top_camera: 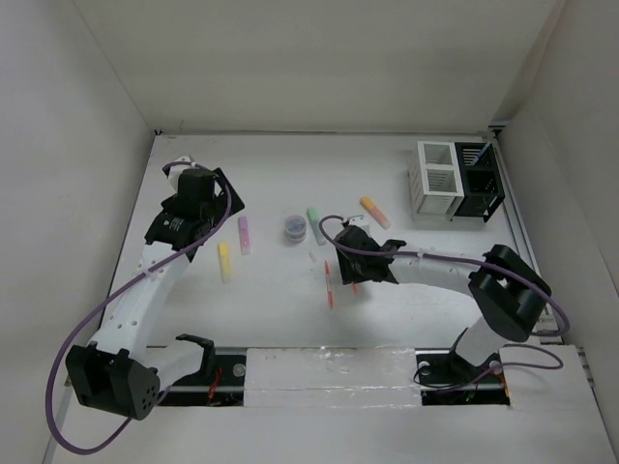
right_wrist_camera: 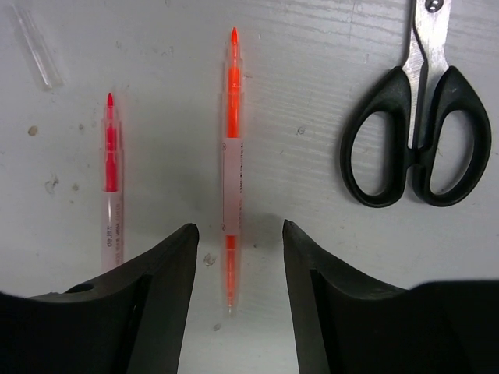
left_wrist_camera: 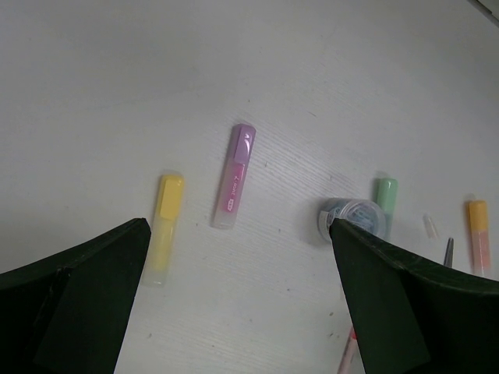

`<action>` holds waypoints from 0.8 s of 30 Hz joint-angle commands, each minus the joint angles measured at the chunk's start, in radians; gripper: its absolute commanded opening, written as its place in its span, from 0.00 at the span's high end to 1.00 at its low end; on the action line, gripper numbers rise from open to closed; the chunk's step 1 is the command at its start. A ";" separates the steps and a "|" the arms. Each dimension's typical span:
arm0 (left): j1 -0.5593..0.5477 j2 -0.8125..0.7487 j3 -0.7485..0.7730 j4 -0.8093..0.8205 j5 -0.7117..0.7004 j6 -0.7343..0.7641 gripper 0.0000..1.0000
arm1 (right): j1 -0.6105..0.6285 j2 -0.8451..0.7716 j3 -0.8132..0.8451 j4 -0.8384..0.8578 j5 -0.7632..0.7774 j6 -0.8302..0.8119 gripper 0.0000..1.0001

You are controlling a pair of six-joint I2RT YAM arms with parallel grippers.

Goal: Sort the stationery into containers
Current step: Pick up the stationery from the center of the board.

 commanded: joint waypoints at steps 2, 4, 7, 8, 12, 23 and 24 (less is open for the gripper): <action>-0.001 -0.010 -0.007 0.008 0.011 -0.001 0.00 | 0.007 0.046 0.042 0.018 -0.007 -0.021 0.47; -0.001 -0.020 -0.007 0.008 0.011 -0.001 0.00 | 0.007 0.066 0.052 0.018 -0.007 -0.021 0.50; -0.001 -0.029 -0.007 0.017 0.011 0.009 0.00 | 0.007 0.095 0.061 0.018 -0.029 -0.032 0.52; -0.001 -0.029 -0.007 0.017 0.011 0.009 0.00 | 0.007 0.109 0.061 0.018 -0.038 -0.032 0.54; -0.001 -0.038 -0.007 0.017 0.011 0.009 0.00 | -0.012 0.123 0.070 0.009 -0.050 -0.041 0.78; -0.038 -0.038 -0.007 0.007 0.011 -0.019 0.00 | -0.022 0.013 0.062 -0.062 0.026 0.002 1.00; -0.074 -0.038 -0.007 0.007 0.011 -0.028 0.00 | -0.012 -0.042 0.075 -0.077 0.049 0.002 1.00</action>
